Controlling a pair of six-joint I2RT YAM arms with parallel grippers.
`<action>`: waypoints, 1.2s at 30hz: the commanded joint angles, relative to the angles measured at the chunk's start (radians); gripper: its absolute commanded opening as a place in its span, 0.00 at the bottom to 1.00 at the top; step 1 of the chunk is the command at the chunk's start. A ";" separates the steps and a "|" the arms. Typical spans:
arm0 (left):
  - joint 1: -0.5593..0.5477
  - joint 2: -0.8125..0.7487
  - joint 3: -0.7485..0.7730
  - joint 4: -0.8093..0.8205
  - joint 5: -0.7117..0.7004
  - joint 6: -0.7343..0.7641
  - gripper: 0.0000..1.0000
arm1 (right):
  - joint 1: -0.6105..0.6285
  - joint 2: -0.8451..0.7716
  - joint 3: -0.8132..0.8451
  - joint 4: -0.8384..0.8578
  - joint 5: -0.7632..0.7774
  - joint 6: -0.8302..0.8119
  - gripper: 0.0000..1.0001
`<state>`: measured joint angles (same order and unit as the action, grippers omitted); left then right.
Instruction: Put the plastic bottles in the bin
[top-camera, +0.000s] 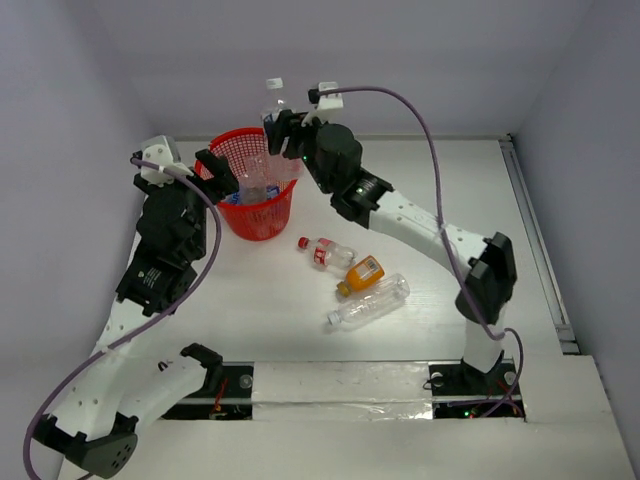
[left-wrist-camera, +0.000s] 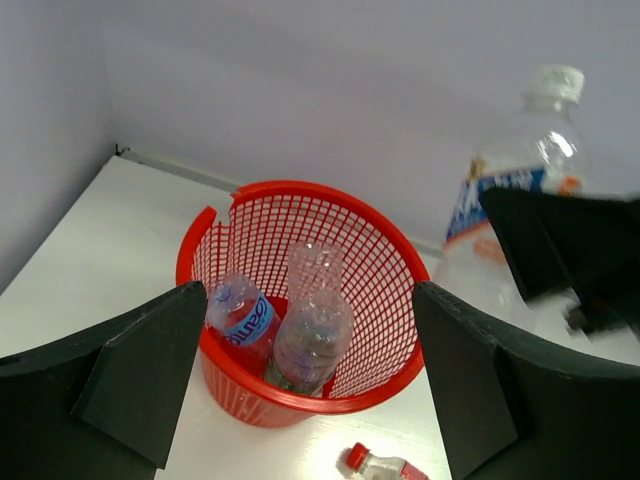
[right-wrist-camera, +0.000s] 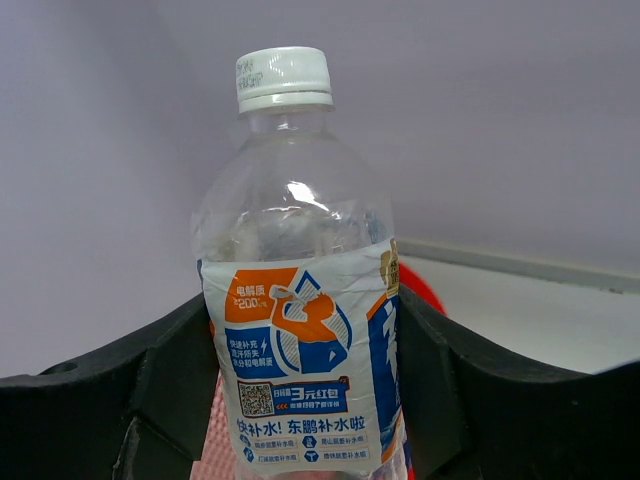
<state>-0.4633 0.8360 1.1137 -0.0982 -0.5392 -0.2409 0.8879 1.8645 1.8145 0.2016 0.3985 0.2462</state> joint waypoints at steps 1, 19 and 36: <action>-0.001 -0.014 -0.015 0.038 0.033 -0.015 0.81 | -0.020 0.123 0.185 0.061 0.005 -0.067 0.62; -0.001 -0.086 -0.014 0.058 0.202 -0.058 0.79 | -0.029 0.253 0.233 0.053 -0.038 -0.085 0.91; -0.220 0.037 -0.051 0.052 0.385 -0.080 0.09 | -0.066 -0.216 -0.311 0.191 0.077 0.005 0.25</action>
<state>-0.5888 0.8219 1.0718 -0.0925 -0.1780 -0.3161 0.8452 1.8179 1.6714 0.2382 0.4179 0.1917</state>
